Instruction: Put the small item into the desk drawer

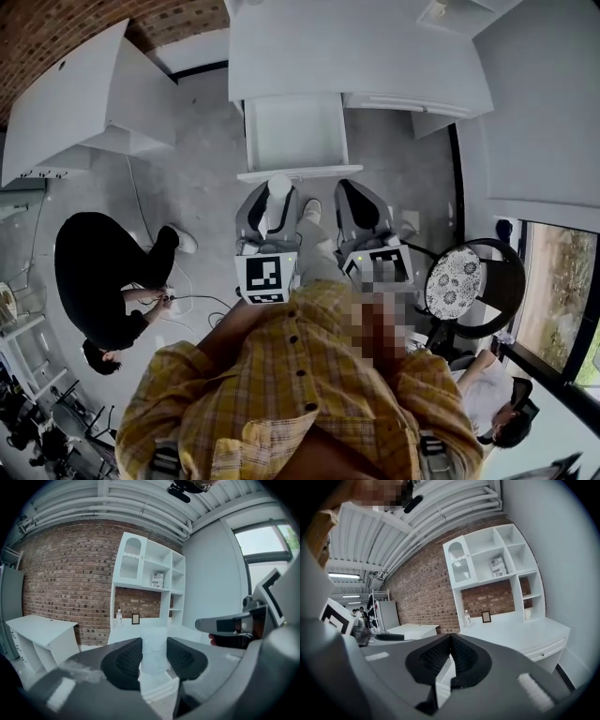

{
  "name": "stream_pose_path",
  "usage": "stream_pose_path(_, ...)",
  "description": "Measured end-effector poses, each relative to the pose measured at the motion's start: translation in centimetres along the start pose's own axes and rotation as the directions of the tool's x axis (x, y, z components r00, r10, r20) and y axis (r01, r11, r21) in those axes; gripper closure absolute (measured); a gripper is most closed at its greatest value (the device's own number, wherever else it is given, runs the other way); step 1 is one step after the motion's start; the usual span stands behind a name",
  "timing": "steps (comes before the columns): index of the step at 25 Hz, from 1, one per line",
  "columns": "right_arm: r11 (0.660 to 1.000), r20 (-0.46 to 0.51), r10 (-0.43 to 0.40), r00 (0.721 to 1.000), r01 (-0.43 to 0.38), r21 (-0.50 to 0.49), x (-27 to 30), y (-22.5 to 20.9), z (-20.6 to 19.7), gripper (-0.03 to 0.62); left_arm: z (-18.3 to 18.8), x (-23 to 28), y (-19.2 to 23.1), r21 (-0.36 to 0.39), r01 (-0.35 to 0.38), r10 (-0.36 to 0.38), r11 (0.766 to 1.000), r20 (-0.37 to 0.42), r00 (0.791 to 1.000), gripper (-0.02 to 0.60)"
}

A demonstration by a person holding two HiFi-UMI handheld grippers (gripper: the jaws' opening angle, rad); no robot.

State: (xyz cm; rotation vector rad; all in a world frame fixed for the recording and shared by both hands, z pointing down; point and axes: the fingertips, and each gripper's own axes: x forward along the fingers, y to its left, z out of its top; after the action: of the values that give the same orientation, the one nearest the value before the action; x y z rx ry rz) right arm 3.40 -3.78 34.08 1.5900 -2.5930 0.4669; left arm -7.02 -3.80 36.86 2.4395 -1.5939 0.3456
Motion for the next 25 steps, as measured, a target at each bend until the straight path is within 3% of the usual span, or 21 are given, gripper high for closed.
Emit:
stream_pose_path(10, 0.999, -0.06, 0.025, 0.998, -0.023, 0.034, 6.1, -4.0, -0.7, 0.595, -1.3, 7.5, 2.0, -0.022, -0.016, 0.014, 1.0, -0.094, 0.995, 0.414)
stream_pose_path(25, 0.997, -0.164, 0.032, 0.986, -0.019, 0.079, 13.3, -8.5, -4.9, 0.595, -5.9, 16.5, 5.4, -0.052, -0.008, -0.004, 0.999, -0.231, 0.973, 0.414)
